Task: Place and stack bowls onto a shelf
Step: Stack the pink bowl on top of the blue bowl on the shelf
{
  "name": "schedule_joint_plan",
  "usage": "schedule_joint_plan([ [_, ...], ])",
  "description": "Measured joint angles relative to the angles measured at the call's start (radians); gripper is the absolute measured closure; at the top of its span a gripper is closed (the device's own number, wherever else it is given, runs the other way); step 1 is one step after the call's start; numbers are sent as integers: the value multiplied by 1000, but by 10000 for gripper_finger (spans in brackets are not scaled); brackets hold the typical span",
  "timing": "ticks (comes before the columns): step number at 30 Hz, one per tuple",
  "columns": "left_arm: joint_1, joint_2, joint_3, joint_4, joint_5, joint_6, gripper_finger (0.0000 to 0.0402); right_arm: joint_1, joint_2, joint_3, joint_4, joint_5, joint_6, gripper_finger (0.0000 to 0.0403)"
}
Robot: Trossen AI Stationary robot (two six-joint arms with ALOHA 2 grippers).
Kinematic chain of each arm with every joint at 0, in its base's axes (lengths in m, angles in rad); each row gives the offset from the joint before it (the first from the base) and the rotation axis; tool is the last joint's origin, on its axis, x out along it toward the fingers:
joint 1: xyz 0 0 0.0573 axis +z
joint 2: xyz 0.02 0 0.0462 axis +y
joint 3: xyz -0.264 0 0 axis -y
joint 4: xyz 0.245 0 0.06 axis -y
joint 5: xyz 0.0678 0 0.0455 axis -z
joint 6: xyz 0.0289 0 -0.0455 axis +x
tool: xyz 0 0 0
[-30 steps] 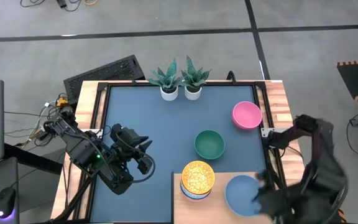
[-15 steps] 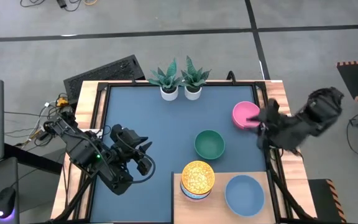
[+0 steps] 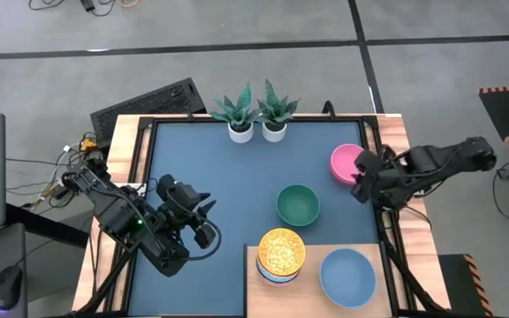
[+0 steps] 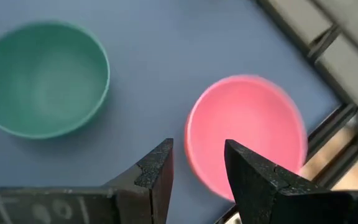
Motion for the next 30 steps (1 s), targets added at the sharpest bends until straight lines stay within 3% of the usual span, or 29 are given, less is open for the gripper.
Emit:
schedule_joint_plan([
  [11, 5, 0, 0, -2, 33, 0, 312, -204, 46, -216, 262, -194, -184, 233],
  [20, 6, 0, 0, -2, 98, 25, 312, -404, 117, -223, 380, -290, -392, 233],
  [30, 6, 0, 0, -2, 140, 37, 312, -539, 242, -223, 414, -335, -518, 233],
])
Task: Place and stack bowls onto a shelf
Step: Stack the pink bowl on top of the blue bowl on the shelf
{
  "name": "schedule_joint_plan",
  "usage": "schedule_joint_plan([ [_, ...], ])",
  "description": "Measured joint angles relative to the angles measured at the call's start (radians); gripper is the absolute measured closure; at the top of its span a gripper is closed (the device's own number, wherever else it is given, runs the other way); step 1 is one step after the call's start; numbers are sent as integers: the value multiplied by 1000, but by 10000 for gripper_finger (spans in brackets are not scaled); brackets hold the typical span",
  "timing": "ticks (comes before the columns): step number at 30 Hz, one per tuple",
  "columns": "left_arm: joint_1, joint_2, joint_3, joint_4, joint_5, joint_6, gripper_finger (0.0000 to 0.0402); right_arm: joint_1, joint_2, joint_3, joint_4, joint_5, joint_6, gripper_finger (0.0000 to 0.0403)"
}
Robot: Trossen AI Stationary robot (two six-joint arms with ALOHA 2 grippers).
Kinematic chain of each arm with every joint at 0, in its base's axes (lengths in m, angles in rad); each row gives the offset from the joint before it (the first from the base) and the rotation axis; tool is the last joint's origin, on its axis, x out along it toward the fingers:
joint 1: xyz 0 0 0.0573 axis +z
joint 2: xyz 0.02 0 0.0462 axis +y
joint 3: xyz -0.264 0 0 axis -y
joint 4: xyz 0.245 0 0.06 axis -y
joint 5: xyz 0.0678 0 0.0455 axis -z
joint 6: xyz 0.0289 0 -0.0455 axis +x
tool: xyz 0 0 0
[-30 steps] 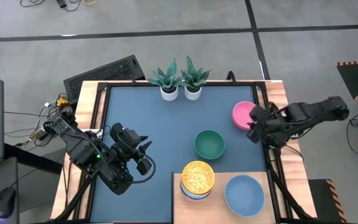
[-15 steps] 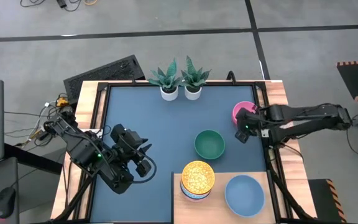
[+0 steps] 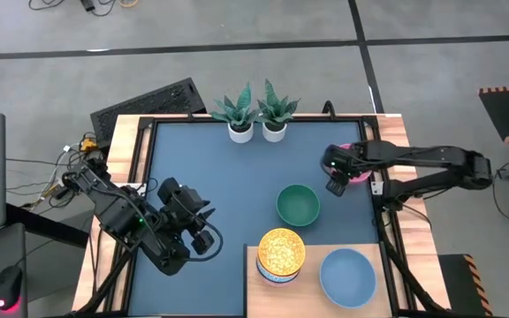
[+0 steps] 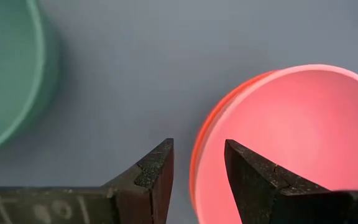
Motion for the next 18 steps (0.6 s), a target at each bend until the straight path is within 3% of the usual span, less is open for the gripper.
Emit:
schedule_joint_plan([
  [10, 0, 0, 0, -2, 3, 0, 312, -95, 79, 0, -1, -29, -71, 246],
  [13, 0, 0, 0, -18, 3, -1, 312, -108, 95, 0, -1, -36, -79, 279],
  [18, 0, 0, 0, -23, 3, -8, 312, -123, 105, 0, -8, -40, -84, 370],
])
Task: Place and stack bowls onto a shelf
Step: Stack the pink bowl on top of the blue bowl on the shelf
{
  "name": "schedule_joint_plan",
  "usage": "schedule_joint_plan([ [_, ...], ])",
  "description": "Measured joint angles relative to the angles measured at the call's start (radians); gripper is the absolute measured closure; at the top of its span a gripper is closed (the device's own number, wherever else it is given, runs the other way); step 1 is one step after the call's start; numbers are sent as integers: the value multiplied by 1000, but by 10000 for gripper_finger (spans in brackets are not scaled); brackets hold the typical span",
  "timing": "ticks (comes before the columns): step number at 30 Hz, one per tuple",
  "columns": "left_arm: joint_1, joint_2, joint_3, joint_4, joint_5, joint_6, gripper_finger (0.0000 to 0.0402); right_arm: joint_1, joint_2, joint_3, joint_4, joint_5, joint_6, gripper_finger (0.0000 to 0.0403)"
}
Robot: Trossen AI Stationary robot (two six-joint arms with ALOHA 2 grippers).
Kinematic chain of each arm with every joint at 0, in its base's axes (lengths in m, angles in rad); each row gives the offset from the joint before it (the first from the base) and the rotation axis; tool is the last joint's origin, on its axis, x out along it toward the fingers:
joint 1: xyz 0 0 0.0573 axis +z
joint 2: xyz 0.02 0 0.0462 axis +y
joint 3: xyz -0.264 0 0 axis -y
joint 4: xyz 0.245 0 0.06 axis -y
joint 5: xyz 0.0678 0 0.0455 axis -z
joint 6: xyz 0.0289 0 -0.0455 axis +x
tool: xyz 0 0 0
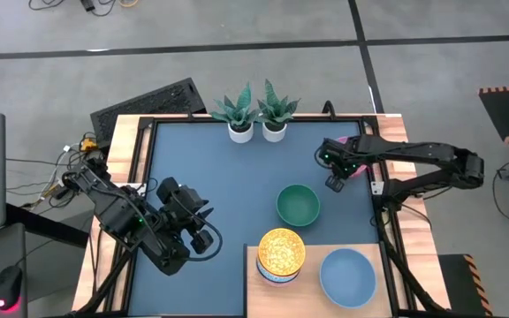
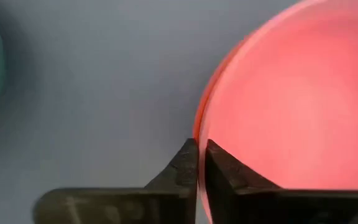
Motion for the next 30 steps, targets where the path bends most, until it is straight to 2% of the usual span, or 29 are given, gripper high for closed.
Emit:
schedule_joint_plan([
  [7, 0, 0, 0, 0, -10, -2, 312, 0, -44, 21, -23, 7, 27, 376],
  [19, 0, 0, 0, 1, -31, -43, 312, 18, -216, 202, -124, 9, 78, 376],
  [25, 0, 0, 0, 1, -55, -45, 312, 119, -286, 321, -169, -42, 90, 376],
  [30, 0, 0, 0, 1, -106, -45, 312, 278, -317, 469, -169, -65, 150, 376],
])
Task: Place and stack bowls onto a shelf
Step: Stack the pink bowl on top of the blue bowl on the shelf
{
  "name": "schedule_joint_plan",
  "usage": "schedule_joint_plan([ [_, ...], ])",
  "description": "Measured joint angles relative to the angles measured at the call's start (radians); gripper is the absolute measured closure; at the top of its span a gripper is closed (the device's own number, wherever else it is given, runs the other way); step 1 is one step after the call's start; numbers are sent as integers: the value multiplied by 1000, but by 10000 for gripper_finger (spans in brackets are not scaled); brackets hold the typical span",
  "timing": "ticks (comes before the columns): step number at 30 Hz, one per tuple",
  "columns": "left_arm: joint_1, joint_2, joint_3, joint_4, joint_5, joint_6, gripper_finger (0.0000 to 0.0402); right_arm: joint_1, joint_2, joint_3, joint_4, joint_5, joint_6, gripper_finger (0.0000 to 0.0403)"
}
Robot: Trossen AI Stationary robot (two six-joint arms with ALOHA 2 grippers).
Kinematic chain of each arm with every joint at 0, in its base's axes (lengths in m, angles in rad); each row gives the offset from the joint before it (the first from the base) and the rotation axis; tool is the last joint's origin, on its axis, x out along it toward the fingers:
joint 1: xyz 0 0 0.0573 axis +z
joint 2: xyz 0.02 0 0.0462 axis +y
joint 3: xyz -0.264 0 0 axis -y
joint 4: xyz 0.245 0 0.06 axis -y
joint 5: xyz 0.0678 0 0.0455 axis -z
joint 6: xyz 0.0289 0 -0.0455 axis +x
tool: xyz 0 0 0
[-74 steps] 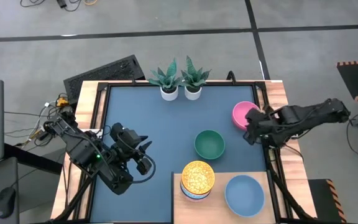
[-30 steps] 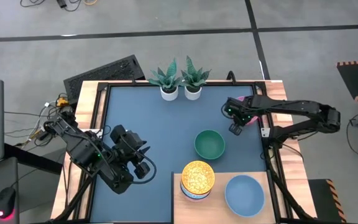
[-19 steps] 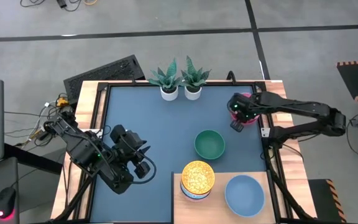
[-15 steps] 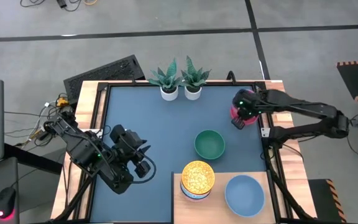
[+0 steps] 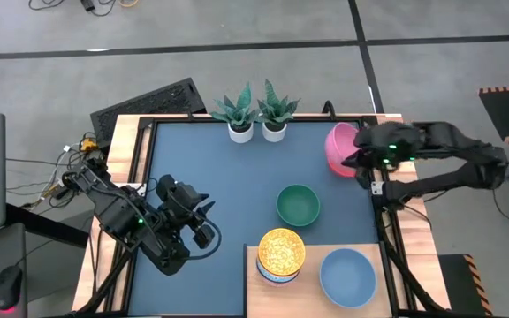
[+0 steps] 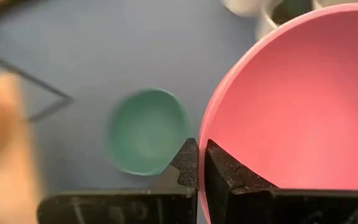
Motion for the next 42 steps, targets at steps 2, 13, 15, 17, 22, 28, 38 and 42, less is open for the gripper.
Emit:
schedule_joint_plan([
  [2, 0, 0, 0, 0, -14, 0, 312, 88, -4, 67, 2, 0, 13, 376],
  [13, 0, 0, 0, 8, -24, -36, 312, 611, 96, 282, 59, 30, 183, 376],
  [15, 0, 0, 0, 8, -24, -52, 312, 698, 136, 301, 94, 31, 196, 376],
  [17, 0, 0, 0, 8, -23, -62, 312, 780, 183, 330, 132, 37, 198, 376],
  [22, 0, 0, 0, 8, -9, -81, 312, 989, 311, 443, 135, 143, 229, 376],
  [28, 0, 0, 0, 8, -9, -83, 312, 1185, 456, 563, -34, 282, 364, 376],
  [38, 0, 0, 0, 8, -17, -83, 312, 1307, 693, 663, -237, 324, 487, 376],
  [42, 0, 0, 0, 8, -17, -103, 312, 1308, 765, 724, -291, 322, 483, 376],
])
